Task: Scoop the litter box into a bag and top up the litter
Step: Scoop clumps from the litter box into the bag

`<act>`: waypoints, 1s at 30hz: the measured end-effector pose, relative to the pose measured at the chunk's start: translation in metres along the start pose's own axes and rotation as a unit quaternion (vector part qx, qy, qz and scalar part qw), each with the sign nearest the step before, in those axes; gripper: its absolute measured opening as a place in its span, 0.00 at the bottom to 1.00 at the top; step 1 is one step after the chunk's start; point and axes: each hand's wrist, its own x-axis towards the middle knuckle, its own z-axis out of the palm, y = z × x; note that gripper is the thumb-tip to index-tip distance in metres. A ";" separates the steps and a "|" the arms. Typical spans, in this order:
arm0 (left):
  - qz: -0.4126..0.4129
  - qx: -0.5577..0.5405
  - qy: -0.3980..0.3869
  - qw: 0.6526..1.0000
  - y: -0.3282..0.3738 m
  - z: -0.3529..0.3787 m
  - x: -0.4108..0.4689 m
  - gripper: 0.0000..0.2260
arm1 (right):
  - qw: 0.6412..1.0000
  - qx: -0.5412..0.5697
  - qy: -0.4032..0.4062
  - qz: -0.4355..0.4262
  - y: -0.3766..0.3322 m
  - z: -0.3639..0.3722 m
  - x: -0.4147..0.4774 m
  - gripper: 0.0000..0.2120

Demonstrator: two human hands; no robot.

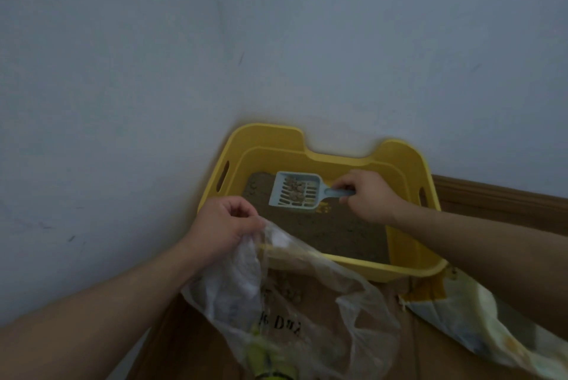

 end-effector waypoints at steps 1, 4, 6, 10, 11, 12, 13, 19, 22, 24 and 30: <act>-0.001 0.002 0.003 1.000 -0.001 0.000 0.000 0.06 | 1.000 0.006 0.005 -0.002 0.000 -0.004 -0.004 0.14; -0.005 0.000 0.004 1.000 0.001 0.002 -0.002 0.08 | 1.000 0.026 0.014 -0.008 -0.001 -0.017 -0.018 0.13; -0.010 -0.011 0.003 1.000 0.003 0.002 -0.004 0.08 | 0.999 0.032 0.019 -0.013 -0.003 -0.027 -0.028 0.12; -0.009 -0.014 -0.004 1.000 0.007 0.001 -0.007 0.09 | 0.998 0.052 0.022 -0.023 -0.009 -0.046 -0.056 0.12; -0.007 -0.018 -0.003 1.000 0.007 0.000 -0.008 0.10 | 0.998 0.058 0.016 -0.029 -0.011 -0.049 -0.064 0.13; -0.007 -0.021 -0.003 1.000 0.007 0.000 -0.009 0.10 | 0.997 0.065 0.008 -0.034 -0.012 -0.051 -0.072 0.13; -0.009 -0.023 -0.005 1.000 0.006 0.000 -0.010 0.10 | 0.996 0.076 -0.001 -0.039 -0.014 -0.052 -0.080 0.13; -0.016 -0.033 -0.005 0.999 0.001 0.000 -0.014 0.11 | 0.992 0.101 -0.054 -0.057 -0.017 -0.051 -0.113 0.12; -0.020 -0.045 -0.008 0.999 0.000 -0.002 -0.014 0.10 | 0.989 0.099 -0.083 -0.072 -0.018 -0.051 -0.123 0.12; -0.021 -0.042 -0.011 0.999 -0.001 -0.003 -0.015 0.10 | 0.987 0.091 -0.105 -0.082 -0.017 -0.050 -0.127 0.13; -0.032 -0.063 -0.007 0.997 -0.005 -0.004 -0.016 0.09 | 0.981 0.057 -0.163 -0.092 -0.015 -0.043 -0.131 0.13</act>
